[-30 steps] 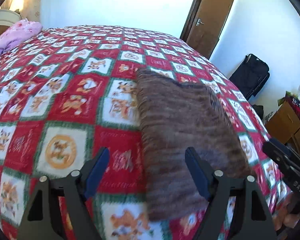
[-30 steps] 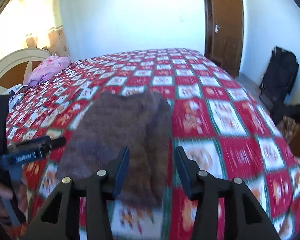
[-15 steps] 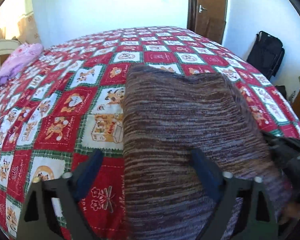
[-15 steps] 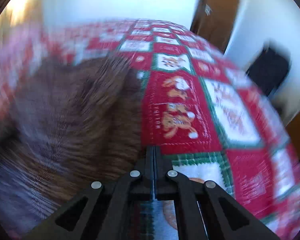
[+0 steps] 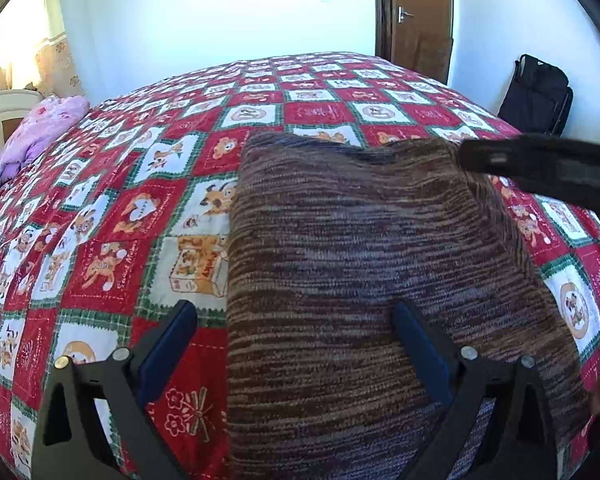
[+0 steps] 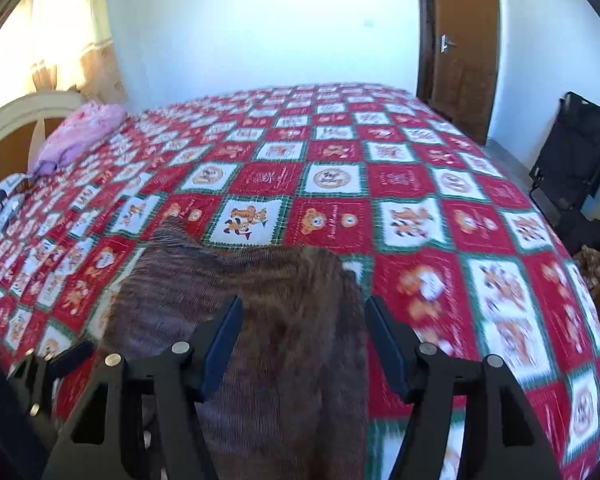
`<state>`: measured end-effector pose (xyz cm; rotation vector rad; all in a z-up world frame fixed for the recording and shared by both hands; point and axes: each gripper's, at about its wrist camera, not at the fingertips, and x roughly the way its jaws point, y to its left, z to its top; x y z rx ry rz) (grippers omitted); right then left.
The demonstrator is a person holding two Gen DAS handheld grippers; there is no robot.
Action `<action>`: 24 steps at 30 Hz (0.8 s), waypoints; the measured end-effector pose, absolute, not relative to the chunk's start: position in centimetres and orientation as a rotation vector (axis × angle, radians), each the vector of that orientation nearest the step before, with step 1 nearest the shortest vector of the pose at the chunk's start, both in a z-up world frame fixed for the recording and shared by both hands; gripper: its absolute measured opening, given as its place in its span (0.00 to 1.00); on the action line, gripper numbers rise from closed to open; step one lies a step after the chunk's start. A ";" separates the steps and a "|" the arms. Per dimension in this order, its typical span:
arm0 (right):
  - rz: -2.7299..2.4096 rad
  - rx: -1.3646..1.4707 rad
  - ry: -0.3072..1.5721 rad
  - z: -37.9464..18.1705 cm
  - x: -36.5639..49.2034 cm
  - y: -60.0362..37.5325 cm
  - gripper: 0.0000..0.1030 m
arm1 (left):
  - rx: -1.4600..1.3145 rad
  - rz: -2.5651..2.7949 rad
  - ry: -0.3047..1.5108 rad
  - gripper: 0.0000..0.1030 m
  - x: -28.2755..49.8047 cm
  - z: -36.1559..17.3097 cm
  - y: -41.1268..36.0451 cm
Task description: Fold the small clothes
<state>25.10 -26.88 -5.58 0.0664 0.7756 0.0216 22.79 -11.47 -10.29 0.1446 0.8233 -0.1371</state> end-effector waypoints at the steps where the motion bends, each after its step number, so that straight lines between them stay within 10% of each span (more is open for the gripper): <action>1: 0.033 0.057 0.808 -6.4 26.4 -26.7 0.61 | 0.146 -0.132 0.823 0.99 22.8 -10.3 -11.6; 3: 0.019 0.001 0.868 -8.0 27.9 -26.1 0.16 | 0.161 -0.129 0.821 0.99 22.9 -10.3 -12.0; 24: -0.043 0.190 0.746 -6.9 21.9 -32.3 0.04 | 0.107 -0.174 0.860 1.00 24.6 -11.0 -12.7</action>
